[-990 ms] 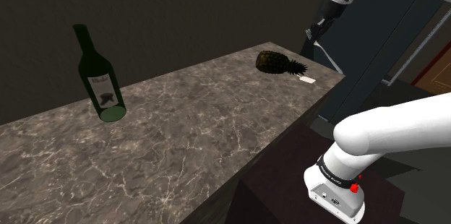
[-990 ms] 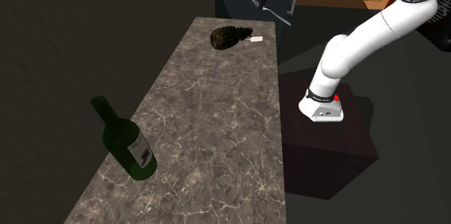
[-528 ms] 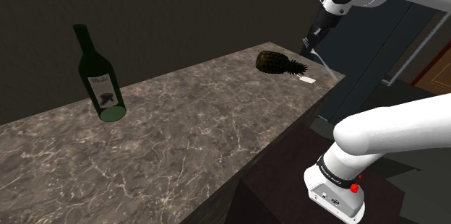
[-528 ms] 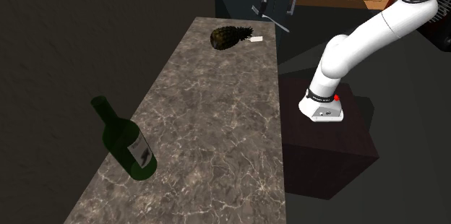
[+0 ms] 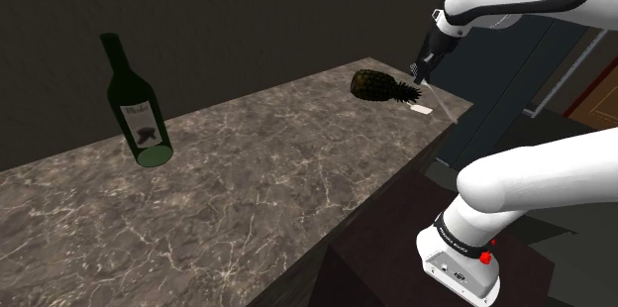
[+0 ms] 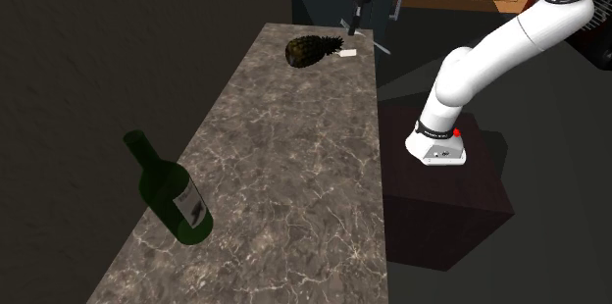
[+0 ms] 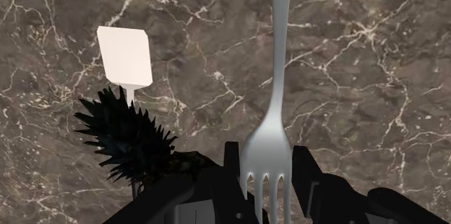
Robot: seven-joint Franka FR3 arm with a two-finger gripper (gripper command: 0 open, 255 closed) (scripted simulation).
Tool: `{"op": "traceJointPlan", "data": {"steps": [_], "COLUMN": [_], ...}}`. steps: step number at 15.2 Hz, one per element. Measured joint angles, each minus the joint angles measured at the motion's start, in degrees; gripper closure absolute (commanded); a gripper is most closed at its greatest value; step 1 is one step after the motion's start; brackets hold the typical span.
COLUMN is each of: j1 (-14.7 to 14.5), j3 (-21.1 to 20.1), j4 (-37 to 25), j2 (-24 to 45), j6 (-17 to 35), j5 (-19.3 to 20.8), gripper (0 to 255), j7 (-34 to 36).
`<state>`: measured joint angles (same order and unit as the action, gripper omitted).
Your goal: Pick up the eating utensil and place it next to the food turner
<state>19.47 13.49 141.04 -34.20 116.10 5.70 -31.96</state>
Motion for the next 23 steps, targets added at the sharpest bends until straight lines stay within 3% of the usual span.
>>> {"op": "traceJointPlan", "data": {"steps": [16, 23], "j1": [0.2, 0.2], "j3": [1.8, 1.7], "j4": [9.8, 10.5], "j2": [3.9, 4.1], "j6": [13.7, 14.5], "j5": [0.7, 0.7], "gripper": [255, 255], "j7": [-0.7, -0.6]}}
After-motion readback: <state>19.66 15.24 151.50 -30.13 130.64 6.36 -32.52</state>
